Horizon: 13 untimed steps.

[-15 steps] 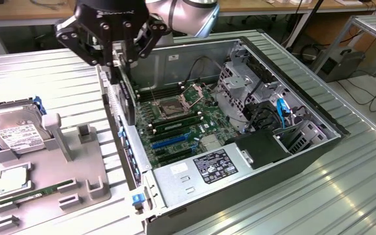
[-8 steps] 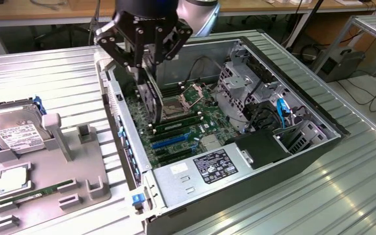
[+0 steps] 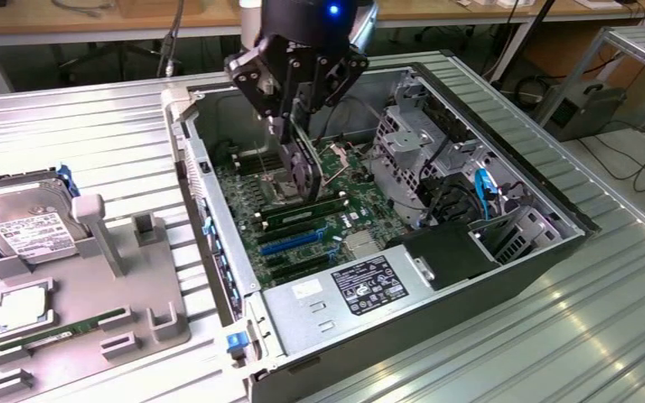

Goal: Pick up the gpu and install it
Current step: 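Pick up the gpu and move the gpu toward the slot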

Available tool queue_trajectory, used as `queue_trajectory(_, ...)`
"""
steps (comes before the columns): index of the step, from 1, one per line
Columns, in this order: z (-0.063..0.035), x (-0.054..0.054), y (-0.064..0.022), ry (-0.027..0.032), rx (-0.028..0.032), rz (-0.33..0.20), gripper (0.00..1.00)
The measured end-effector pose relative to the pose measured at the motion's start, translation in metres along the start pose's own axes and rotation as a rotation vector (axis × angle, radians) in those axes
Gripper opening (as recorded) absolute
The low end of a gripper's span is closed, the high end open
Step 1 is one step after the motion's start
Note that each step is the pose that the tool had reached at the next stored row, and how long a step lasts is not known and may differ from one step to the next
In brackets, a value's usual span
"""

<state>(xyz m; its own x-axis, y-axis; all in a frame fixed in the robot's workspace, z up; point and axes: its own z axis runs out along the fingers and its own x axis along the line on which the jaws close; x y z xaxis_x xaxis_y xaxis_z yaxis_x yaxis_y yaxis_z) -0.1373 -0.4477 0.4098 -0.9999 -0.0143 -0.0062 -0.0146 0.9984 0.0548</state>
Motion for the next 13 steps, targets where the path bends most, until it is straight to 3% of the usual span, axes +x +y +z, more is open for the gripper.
queue_trajectory(2, 0.0047, -0.011, 0.0039, 0.0000, 0.0000, 0.000, 0.26)
queue_trajectory(6, 0.0198, -0.046, 0.0171, 0.0002, -0.0001, 0.000, 0.26)
queue_trajectory(10, 0.0276, -0.064, 0.0235, 0.0006, 0.0000, 0.000, 0.26)
queue_trajectory(13, 0.0307, -0.068, 0.0241, 0.0005, -0.0001, 0.000, 0.26)
